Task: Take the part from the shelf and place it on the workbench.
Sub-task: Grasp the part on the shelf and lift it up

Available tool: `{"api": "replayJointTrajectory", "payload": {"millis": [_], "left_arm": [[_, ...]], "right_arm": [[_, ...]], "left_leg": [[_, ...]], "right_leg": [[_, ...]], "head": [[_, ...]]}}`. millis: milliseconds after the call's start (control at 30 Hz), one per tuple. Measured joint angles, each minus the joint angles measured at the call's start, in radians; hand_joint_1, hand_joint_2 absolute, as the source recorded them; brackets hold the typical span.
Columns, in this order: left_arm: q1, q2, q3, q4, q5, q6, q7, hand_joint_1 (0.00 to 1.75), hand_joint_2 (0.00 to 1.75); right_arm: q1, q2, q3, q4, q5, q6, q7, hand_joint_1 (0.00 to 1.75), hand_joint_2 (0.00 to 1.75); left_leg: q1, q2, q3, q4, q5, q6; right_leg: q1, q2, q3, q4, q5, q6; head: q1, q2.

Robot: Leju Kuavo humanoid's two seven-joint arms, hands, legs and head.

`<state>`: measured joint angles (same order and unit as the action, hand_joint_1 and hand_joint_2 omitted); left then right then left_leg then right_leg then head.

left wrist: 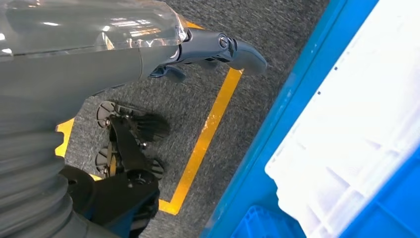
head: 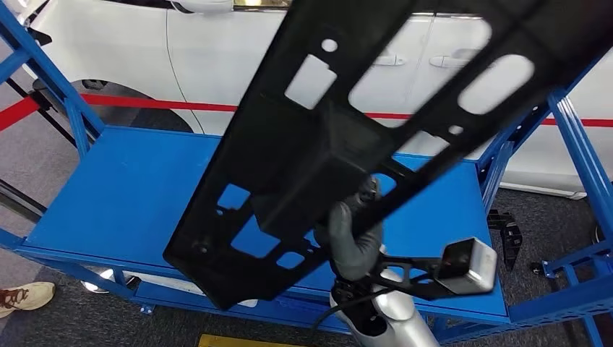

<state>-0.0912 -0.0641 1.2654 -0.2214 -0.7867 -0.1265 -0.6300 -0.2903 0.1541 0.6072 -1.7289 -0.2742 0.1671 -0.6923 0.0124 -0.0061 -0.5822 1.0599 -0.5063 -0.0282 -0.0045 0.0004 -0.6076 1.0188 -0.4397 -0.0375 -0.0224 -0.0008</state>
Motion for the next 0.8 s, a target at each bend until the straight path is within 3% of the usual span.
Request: {"api": "replayJointTrajectory", "payload": {"millis": [100,133,167,300,333,433,500,600,633,667,700,800], "left_arm": [[0.000,0.001,-0.001,0.000,-0.008,0.011,0.006,0.00,1.75],[0.000,0.001,-0.002,0.000,-0.011,0.015,0.008,0.00,1.75],[0.000,0.001,-0.003,0.000,-0.014,0.019,0.011,0.00,1.75],[-0.006,0.004,-0.006,0.000,-0.021,0.029,0.015,0.00,1.75],[-0.007,0.005,-0.007,0.000,-0.023,0.029,0.015,0.00,1.75],[-0.007,0.005,-0.012,0.000,-0.030,0.031,0.015,0.00,1.75],[-0.008,0.004,-0.016,0.000,-0.035,0.031,0.014,0.00,1.75],[-0.008,0.004,-0.023,0.000,-0.041,0.033,0.014,0.00,1.75],[-0.008,0.004,-0.025,0.000,-0.042,0.034,0.014,0.00,1.75],[-0.008,0.004,-0.027,0.000,-0.042,0.035,0.014,0.00,1.75],[-0.008,0.004,-0.028,0.000,-0.043,0.036,0.014,0.00,1.75],[-0.008,0.003,-0.030,0.000,-0.044,0.040,0.014,0.00,1.75]], "right_arm": [[0.060,-0.044,-0.020,-0.102,0.017,0.033,0.005,1.71,1.75],[0.079,-0.059,-0.026,-0.122,0.026,0.037,0.005,1.71,1.75],[0.094,-0.071,-0.030,-0.135,0.034,0.039,0.004,1.71,1.75],[0.128,-0.109,-0.041,-0.163,0.057,0.048,0.000,1.71,1.75],[0.133,-0.115,-0.043,-0.169,0.063,0.048,0.000,1.71,1.75],[0.149,-0.129,-0.048,-0.178,0.077,0.041,0.000,1.71,1.75],[0.157,-0.138,-0.053,-0.182,0.081,0.035,0.000,1.71,1.75],[0.171,-0.151,-0.061,-0.186,0.089,0.037,0.000,1.71,1.75],[0.176,-0.154,-0.063,-0.186,0.093,0.038,0.000,1.71,1.75],[0.179,-0.158,-0.064,-0.186,0.098,0.038,0.000,1.71,1.75],[0.181,-0.161,-0.065,-0.185,0.104,0.038,0.000,1.71,1.75],[0.181,-0.166,-0.067,-0.184,0.121,0.020,0.000,1.71,1.75]], "left_leg": [[0.003,0.001,-0.078,0.188,-0.096,-0.009],[0.004,0.001,-0.091,0.224,-0.104,-0.011],[0.004,0.001,-0.087,0.221,-0.093,-0.010],[-0.002,0.001,0.040,-0.021,0.014,0.007],[-0.005,0.000,0.053,-0.051,0.023,0.013],[-0.007,0.001,0.050,-0.063,0.038,0.030],[-0.002,0.005,0.041,-0.075,0.057,0.043],[-0.002,0.009,0.014,-0.076,0.078,0.051],[-0.003,0.010,0.003,-0.073,0.084,0.051],[-0.003,0.010,-0.007,-0.069,0.089,0.049],[-0.002,0.010,-0.018,-0.064,0.094,0.047],[-0.002,0.008,-0.043,-0.047,0.105,0.035]], "right_leg": [[-0.001,-0.002,0.000,0.002,0.001,-0.004],[-0.001,-0.001,-0.001,0.003,0.001,-0.004],[0.000,-0.001,-0.002,0.004,0.001,-0.004],[0.003,0.002,-0.003,0.008,0.004,0.003],[0.003,0.001,-0.004,0.009,0.007,0.007],[0.001,0.001,-0.008,0.009,0.015,0.026],[0.000,0.002,-0.025,0.047,-0.027,0.037],[-0.003,0.001,-0.084,0.223,-0.153,0.047],[-0.005,0.001,-0.092,0.267,-0.171,0.049],[-0.006,0.001,-0.083,0.278,-0.169,0.051],[-0.008,0.001,-0.055,0.249,-0.150,0.052],[-0.010,0.002,0.075,0.061,-0.096,0.046]], "head": [[-0.002,0.000],[-0.002,0.000],[-0.002,0.000],[-0.001,0.000],[-0.001,0.000],[-0.001,0.000],[0.001,0.000],[0.004,0.000],[0.004,0.000],[0.004,0.000],[0.004,0.000],[0.003,0.000]]}}
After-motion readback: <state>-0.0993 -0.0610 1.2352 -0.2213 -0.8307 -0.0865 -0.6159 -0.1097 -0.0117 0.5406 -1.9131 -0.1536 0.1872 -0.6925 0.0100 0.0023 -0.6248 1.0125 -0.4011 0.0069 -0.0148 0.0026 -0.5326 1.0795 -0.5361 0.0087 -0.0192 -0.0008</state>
